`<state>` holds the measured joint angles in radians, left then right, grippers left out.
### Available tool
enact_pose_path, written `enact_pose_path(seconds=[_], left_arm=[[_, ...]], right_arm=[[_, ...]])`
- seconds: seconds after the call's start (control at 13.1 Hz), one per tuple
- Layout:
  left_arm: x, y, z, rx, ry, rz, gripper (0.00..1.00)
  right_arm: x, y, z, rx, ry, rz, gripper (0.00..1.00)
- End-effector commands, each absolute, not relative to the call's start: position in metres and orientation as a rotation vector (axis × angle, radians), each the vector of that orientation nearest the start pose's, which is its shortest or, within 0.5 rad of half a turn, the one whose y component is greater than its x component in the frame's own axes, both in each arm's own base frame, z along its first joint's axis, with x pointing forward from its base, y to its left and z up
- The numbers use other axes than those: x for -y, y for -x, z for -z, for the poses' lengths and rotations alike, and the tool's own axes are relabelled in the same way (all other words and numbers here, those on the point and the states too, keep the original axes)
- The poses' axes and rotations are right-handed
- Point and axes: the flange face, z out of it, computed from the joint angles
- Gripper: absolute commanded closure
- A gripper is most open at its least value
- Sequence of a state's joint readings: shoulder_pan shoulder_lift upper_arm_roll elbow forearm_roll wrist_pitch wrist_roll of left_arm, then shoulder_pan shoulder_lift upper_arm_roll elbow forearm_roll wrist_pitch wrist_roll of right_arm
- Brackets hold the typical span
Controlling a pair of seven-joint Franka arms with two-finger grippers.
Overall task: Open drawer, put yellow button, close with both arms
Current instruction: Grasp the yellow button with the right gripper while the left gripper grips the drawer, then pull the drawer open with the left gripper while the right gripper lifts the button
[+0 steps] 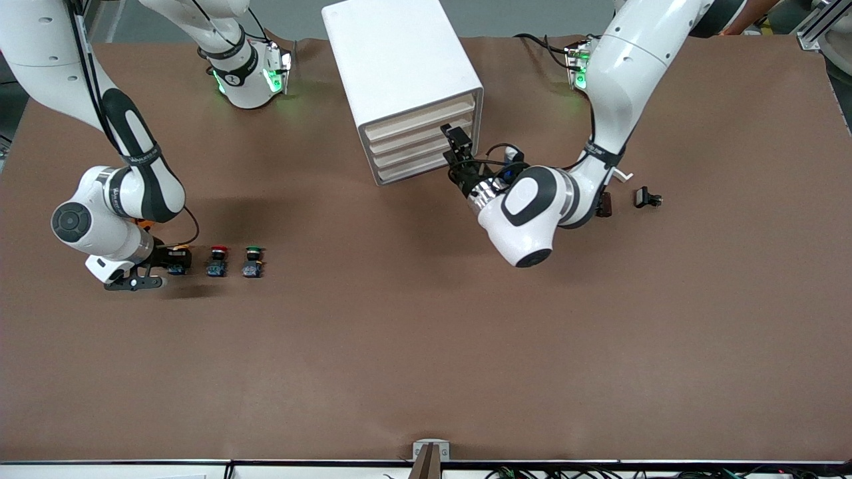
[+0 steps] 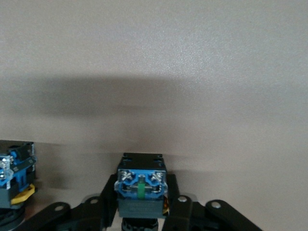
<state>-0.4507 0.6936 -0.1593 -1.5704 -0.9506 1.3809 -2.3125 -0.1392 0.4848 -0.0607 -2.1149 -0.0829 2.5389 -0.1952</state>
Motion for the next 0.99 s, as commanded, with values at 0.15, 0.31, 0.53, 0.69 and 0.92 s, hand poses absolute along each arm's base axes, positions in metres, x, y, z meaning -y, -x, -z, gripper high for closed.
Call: enact_pose_path(seconds=[0.15, 0.31, 0.53, 0.69, 0.92], left_arm=[[0.452, -0.444, -0.249, 1.661, 1.102, -1.437, 0.4], [0.459, -0.438, -0.249, 1.655, 1.107, -1.431, 0.43], [0.468, -0.43, -0.245, 1.643, 1.109, -1.431, 0.65], [0.47, -0.43, -0.248, 1.638, 1.11, -1.446, 0.74], [0.464, -0.436, -0.248, 1.663, 1.082, -1.421, 1.0]], right_arm=[[0.112, -0.561, -0.182, 0.112, 3.191, -0.192, 0.67], [0.11, -0.565, -0.19, 0.116, 3.188, -0.217, 0.67], [0.102, -0.567, -0.21, 0.133, 3.184, -0.25, 0.67], [0.091, -0.569, -0.226, 0.147, 3.187, -0.237, 0.68], [0.062, -0.566, -0.267, 0.063, 3.198, -0.291, 0.68]])
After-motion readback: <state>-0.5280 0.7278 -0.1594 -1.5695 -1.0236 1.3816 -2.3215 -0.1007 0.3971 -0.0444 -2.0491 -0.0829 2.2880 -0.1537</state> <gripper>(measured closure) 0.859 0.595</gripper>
